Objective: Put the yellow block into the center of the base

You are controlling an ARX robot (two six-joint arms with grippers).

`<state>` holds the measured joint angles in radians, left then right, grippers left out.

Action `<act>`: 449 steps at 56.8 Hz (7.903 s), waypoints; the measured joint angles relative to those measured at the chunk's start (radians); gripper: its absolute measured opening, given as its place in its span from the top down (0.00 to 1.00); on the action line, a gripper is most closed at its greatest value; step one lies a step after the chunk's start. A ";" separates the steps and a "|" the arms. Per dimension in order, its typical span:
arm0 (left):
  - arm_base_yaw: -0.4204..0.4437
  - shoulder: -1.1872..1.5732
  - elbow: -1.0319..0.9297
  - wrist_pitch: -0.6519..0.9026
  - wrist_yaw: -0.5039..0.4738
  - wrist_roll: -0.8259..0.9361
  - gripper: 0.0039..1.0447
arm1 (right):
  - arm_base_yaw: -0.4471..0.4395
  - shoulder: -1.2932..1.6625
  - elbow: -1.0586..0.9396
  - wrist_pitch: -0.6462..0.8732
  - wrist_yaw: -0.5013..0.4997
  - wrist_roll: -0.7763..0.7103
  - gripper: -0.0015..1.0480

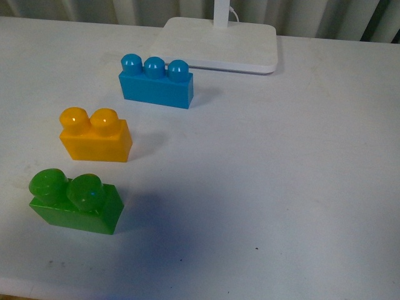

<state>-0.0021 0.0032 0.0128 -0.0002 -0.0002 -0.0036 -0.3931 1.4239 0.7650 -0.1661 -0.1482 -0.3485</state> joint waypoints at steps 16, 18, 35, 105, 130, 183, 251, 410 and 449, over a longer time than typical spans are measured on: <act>0.000 0.000 0.000 0.000 0.000 0.000 0.06 | -0.051 0.069 0.017 -0.024 -0.012 -0.045 0.09; 0.000 0.000 0.000 0.000 0.000 0.000 0.06 | -0.054 0.074 0.017 -0.024 -0.013 -0.048 0.09; 0.000 0.000 0.000 0.000 0.000 0.000 0.06 | -0.077 0.135 0.018 0.011 -0.030 -0.063 0.09; 0.000 0.000 0.000 0.000 0.000 0.000 0.06 | 0.093 0.140 -0.072 0.063 -0.079 0.088 0.08; 0.000 0.000 0.000 0.000 0.000 0.000 0.06 | 0.495 0.156 -0.097 0.151 0.142 0.475 0.08; 0.000 0.000 0.000 0.000 0.000 0.000 0.06 | 0.975 0.251 0.058 0.123 0.223 0.949 0.08; 0.000 0.000 0.000 0.000 0.000 0.000 0.06 | 0.037 -0.734 -0.518 0.424 -0.218 0.504 0.12; -0.100 1.320 0.934 -0.552 0.356 1.202 0.06 | 0.390 -1.420 -0.759 0.168 0.147 0.349 0.09; -0.234 1.708 1.157 -0.640 0.182 1.484 0.06 | 0.390 -1.420 -0.759 0.168 0.147 0.349 0.09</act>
<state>-0.2363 1.7111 1.1694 -0.6407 0.1822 1.4807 -0.0029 0.0040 0.0063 0.0017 -0.0010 0.0010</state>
